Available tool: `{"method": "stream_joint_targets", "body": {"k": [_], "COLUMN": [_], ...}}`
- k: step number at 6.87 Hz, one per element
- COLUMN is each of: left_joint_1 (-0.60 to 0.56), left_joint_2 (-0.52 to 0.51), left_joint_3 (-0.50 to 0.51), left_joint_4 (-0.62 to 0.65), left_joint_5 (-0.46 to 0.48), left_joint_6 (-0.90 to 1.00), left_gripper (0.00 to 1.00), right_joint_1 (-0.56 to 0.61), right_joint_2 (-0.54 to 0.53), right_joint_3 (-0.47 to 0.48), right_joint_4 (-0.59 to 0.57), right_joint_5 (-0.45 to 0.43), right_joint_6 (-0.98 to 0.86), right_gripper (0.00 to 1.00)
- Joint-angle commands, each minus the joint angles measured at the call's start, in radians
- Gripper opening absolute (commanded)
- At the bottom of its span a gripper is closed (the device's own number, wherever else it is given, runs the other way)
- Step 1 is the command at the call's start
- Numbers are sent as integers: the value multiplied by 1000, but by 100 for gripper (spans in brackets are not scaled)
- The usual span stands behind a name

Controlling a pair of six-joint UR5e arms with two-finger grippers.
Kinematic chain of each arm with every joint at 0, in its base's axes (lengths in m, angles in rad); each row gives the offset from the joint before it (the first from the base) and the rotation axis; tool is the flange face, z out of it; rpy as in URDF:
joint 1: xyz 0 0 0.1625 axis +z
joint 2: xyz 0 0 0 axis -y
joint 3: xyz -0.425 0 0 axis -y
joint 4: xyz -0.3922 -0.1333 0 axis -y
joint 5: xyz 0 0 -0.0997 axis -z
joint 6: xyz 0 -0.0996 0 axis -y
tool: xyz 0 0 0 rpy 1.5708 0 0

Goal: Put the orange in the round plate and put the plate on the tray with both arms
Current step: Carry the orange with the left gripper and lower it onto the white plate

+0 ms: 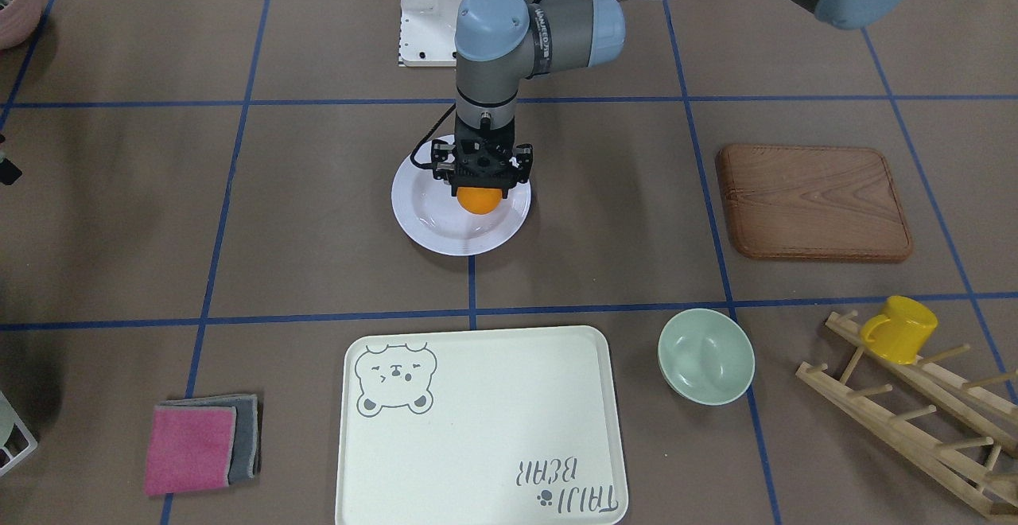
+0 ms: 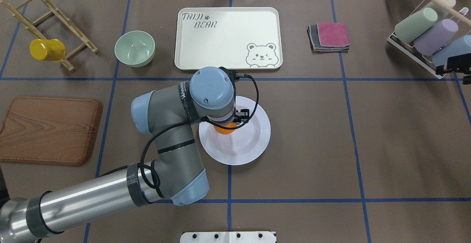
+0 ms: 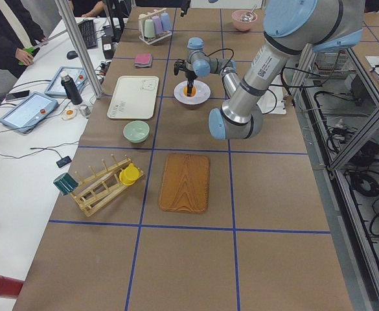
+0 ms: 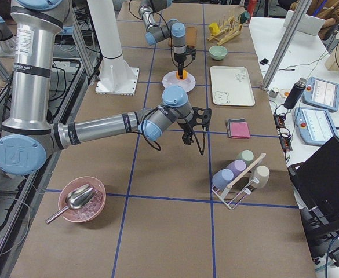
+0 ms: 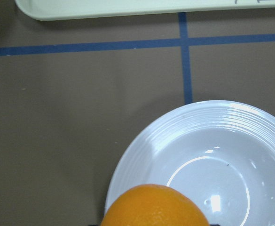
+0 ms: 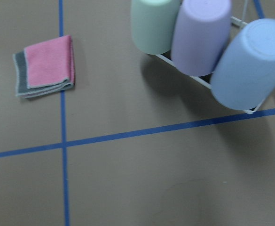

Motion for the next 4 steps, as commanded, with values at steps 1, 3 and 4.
{"method": "stream_joint_targets", "body": {"k": [1,3,4], "left_joint_1": [32,55,2], "left_joint_2": [-11,-5,1], "left_joint_3": [34,13,-28], "left_joint_4": [-17,-52,-27], "left_joint_5": [43,71,51], "left_joint_6": [-7,-13,25], "left_gripper": [98,99,99], "right_joint_1": [-112,-178,-259], "right_joint_2": [46,58,58], "right_joint_3": [56,121,168], "right_joint_4": [10,10,10], "right_joint_5": [-91,-147,-259], "right_joint_6": [203,341,459], "right_gripper": [100,100,100]}}
